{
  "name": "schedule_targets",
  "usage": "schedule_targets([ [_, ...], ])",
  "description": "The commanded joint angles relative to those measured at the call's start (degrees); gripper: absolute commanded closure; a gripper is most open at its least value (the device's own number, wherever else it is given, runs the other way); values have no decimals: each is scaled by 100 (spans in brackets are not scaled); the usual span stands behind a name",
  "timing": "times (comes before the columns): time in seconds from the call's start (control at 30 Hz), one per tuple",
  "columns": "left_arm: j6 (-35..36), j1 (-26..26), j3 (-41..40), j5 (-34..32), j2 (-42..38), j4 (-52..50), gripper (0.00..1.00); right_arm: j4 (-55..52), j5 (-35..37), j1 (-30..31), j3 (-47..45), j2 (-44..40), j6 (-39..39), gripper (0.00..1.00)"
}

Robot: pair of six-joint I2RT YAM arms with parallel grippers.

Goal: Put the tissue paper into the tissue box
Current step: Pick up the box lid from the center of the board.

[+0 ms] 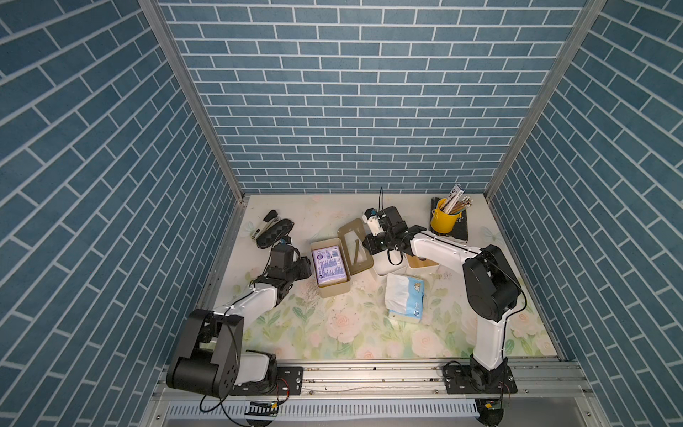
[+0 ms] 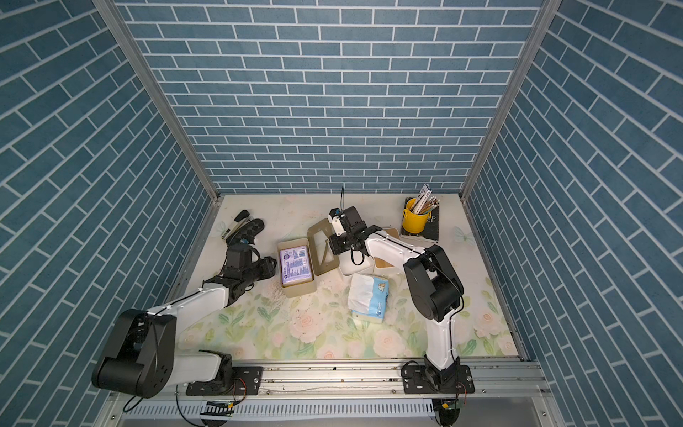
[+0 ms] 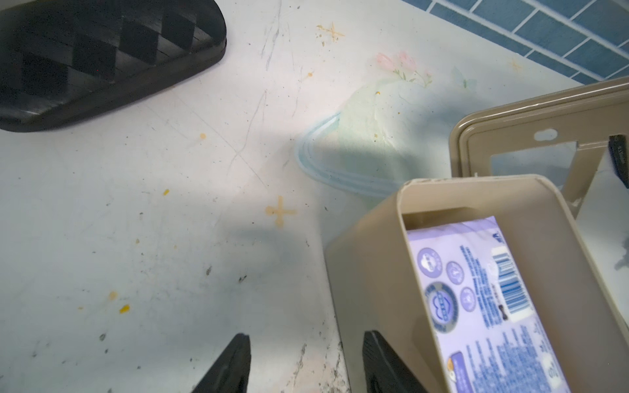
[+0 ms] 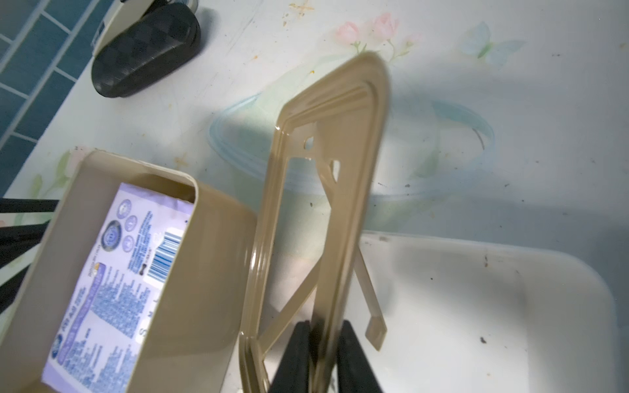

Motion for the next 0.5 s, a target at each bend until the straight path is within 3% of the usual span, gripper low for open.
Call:
schedule_targets([
  [0.0,83,-20,9,-155,-217,-187,42,25,-152,8,206,-13,-75,93],
  [0.27,52,-20,38,-598,-1890,-601,41,39,-124,-38,291,-300,-47,99],
  [0.47,38,-20,113,-723,-2476,-768,39,43,-192,-90,437,-604,8,99],
])
